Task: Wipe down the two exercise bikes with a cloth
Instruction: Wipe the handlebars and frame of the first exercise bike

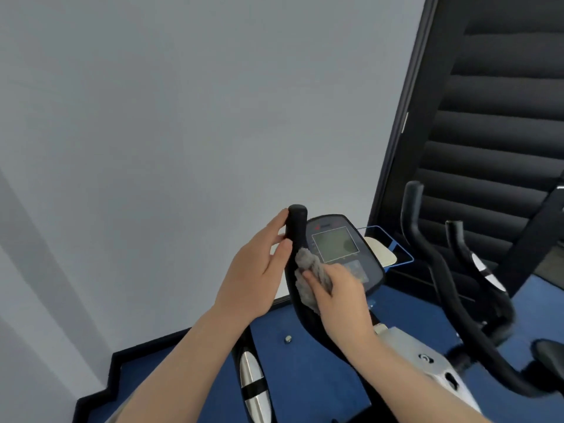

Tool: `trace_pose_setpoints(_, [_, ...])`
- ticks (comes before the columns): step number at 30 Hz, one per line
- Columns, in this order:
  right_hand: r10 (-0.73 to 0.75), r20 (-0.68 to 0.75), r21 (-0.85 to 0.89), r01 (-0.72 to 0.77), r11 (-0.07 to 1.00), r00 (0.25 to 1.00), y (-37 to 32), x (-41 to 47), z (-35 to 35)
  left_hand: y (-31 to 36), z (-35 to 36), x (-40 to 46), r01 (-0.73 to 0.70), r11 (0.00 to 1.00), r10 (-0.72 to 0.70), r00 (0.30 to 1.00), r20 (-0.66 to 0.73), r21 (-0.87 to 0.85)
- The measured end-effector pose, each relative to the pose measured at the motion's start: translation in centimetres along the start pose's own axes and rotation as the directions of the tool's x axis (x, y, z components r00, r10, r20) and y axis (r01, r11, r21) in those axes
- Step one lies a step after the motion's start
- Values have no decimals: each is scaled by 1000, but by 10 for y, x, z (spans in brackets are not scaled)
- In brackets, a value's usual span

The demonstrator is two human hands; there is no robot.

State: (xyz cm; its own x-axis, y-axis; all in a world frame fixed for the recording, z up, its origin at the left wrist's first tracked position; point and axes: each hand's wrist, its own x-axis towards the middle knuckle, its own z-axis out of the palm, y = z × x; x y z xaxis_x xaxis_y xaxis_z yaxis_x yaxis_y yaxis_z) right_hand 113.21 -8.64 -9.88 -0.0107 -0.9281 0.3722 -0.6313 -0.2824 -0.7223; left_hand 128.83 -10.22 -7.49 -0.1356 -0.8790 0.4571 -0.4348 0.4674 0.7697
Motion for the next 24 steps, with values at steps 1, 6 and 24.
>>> trace_pose_setpoints(1, [13, 4, 1, -13, 1000, 1000, 3, 5, -2, 1, 0, 0, -5, 1000, 5, 1000, -3, 5])
trace_pose_setpoints(6, [27, 3, 324, -26, 946, 1000, -23, 23, 5, 2, 0, 0, -30, 1000, 30, 1000, -6, -8])
trace_pose_setpoints(24, [-58, 486, -82, 112, 990, 872, 27, -22, -59, -3, 39, -78, -77, 964, 68, 997, 45, 256])
